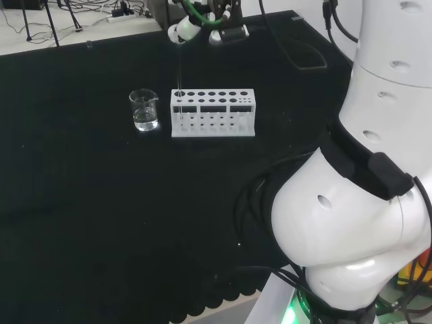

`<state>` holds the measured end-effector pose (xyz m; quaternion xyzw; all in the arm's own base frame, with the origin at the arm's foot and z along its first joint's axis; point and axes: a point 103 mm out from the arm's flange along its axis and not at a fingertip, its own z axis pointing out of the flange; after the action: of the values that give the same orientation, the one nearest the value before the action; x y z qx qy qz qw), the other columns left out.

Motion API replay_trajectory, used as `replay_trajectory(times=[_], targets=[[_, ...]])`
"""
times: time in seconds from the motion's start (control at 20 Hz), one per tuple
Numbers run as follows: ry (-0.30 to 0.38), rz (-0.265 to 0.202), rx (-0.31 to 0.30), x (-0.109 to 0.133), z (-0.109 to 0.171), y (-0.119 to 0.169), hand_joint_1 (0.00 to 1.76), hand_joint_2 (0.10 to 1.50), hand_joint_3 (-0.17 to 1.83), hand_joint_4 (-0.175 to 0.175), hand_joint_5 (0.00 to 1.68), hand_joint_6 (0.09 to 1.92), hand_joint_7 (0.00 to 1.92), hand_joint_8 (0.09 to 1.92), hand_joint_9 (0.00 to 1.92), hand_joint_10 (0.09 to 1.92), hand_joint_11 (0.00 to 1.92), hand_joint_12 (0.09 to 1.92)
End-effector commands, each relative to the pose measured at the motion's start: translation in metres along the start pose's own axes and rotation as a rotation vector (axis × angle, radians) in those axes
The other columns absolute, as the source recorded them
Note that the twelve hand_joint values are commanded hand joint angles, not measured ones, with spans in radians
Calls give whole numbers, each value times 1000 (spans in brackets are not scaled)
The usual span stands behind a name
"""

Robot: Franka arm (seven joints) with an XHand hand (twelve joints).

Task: Take the glass rod from the white test tube rack.

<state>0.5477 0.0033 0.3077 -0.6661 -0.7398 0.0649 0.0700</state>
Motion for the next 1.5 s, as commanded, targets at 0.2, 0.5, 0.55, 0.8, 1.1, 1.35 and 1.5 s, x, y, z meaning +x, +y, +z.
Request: replay_trajectory(times=[0.2,0.5,0.55,0.8,1.1,1.35,1.5], targets=[[-9,4,24,-4,19,17,608,892,587,-119,106,87,106,853,248,890,0,1276],[-8,1,60,-1,36,25,606,894,593,-126,135,87,172,873,392,889,0,1350],[-6,0,63,-1,38,26,606,895,594,-127,137,87,180,875,407,890,0,1359],[-2,-3,83,1,49,29,604,897,599,-133,153,87,232,893,484,895,2,1411],[19,9,110,-4,56,31,605,907,605,-144,193,87,357,918,607,902,53,1423],[10,-8,92,-1,57,33,627,923,601,-151,267,87,556,939,770,923,207,1391],[6,-14,88,2,58,35,649,930,597,-152,311,87,674,959,853,950,316,1378]])
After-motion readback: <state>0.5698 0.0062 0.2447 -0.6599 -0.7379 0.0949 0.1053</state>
